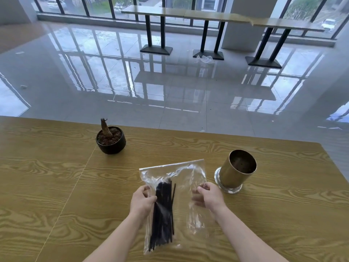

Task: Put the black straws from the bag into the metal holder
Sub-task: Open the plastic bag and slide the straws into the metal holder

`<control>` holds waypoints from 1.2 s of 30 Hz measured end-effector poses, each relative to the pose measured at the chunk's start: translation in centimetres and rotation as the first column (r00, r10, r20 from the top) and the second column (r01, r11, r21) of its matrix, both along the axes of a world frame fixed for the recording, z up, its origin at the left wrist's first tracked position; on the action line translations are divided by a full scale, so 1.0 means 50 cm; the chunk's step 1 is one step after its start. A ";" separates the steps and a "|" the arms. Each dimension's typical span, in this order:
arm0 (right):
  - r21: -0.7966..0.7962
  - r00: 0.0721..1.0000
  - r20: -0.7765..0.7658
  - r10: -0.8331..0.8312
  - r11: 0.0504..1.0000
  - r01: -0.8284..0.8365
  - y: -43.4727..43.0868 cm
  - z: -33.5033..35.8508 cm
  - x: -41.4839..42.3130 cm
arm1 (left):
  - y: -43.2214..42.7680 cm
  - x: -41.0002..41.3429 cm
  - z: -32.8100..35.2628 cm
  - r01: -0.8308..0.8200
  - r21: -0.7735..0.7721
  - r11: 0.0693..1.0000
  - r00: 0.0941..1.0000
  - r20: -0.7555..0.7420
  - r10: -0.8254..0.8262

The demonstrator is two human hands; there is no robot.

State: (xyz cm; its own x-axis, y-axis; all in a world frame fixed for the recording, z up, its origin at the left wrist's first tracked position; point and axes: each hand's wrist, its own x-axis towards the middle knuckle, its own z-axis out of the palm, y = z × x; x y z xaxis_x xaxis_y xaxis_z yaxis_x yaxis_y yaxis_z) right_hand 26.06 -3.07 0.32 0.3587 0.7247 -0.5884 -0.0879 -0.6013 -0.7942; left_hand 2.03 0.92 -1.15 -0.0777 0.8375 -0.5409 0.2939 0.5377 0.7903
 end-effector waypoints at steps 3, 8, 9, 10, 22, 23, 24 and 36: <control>0.080 0.995 -0.098 -0.017 0.996 0.025 0.008 0.038 -0.002 | 0.007 0.004 0.026 -0.055 0.034 0.998 0.963 0.265 0.044; 0.200 0.991 -0.136 -0.017 0.979 0.045 0.013 0.110 0.004 | 0.015 0.007 0.079 0.079 0.056 0.995 0.812 0.575 -0.097; 0.224 0.994 -0.112 -0.006 0.974 0.031 0.014 0.124 0.008 | 0.018 0.009 0.090 0.092 0.090 0.992 0.822 0.554 -0.127; 0.252 0.997 -0.080 0.003 0.968 0.017 0.014 0.138 0.012 | 0.022 0.011 0.102 0.083 0.122 0.989 0.836 0.531 -0.136; 0.415 0.379 0.898 -0.224 0.719 -0.558 0.087 0.298 0.021 | 0.106 0.019 0.239 0.014 0.337 0.941 0.794 0.569 -0.216; 0.393 0.284 0.919 -0.273 0.681 -0.618 0.099 0.313 0.013 | 0.112 0.024 0.251 0.022 0.357 0.934 0.797 0.558 -0.232; 0.369 0.216 0.927 -0.306 0.640 -0.674 0.110 0.328 0.002 | 0.118 0.031 0.262 0.028 0.374 0.927 0.799 0.549 -0.245; 0.213 0.101 0.952 -0.288 0.392 -0.895 0.166 0.416 -0.104 | 0.115 0.085 0.347 0.172 0.568 0.805 0.872 0.292 -0.393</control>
State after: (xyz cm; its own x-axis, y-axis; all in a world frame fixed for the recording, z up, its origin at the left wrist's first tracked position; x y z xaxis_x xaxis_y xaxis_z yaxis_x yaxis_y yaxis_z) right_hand 20.85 5.25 21.13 -0.3571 0.6948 0.6244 0.8743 0.4839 -0.0384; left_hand 6.28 6.67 16.19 0.3247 0.9451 0.0372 -0.0134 -0.0347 0.9993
